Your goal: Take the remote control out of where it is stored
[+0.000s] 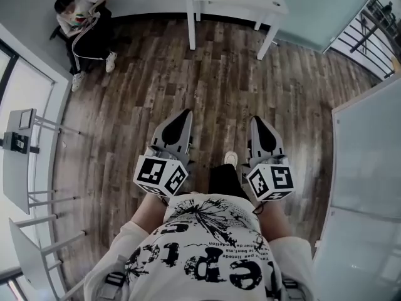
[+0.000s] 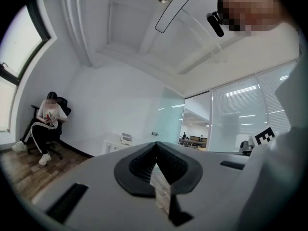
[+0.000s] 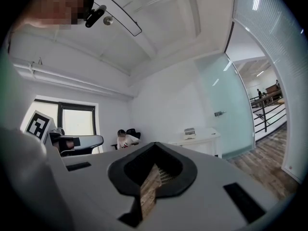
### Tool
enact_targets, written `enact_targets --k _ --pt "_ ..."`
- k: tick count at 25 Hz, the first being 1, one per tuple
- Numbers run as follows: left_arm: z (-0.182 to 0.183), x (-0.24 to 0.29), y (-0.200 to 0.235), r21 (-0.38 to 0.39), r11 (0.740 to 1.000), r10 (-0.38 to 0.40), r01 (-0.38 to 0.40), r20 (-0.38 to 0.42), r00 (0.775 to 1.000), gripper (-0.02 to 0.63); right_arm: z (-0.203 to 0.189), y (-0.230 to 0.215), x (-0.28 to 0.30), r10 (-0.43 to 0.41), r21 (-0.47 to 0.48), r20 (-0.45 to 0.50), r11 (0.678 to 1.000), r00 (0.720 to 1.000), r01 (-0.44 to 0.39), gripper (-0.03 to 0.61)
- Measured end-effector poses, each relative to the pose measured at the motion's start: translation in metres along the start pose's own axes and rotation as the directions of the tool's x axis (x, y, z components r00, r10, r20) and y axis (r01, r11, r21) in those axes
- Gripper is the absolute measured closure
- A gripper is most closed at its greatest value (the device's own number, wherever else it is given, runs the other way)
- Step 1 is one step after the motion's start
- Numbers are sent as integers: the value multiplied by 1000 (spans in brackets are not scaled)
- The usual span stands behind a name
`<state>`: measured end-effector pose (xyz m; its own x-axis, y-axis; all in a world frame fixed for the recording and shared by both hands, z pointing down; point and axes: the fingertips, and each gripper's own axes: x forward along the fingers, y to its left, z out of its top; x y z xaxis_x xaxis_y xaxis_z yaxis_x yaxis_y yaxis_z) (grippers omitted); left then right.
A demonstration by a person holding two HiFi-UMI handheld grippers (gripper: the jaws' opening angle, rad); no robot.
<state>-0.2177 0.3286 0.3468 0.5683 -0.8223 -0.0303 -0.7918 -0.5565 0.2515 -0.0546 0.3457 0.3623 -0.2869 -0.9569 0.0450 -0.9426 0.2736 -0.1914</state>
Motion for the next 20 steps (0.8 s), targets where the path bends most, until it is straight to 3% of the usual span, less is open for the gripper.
enact_targets --k 7,12,20 --pt "2 124 -14 -6 999 52 -52 30 998 606 27 -101 72 31 -44 -6 999 1000 -31 584" --pt "3 211 -35 -32 999 31 -30 46 998 605 52 -176 110 48 -44 12 998 999 -48 584" --pt "1 284 -16 -16 994 105 -105 22 994 606 55 -238 170 73 19 10 997 997 -74 584"
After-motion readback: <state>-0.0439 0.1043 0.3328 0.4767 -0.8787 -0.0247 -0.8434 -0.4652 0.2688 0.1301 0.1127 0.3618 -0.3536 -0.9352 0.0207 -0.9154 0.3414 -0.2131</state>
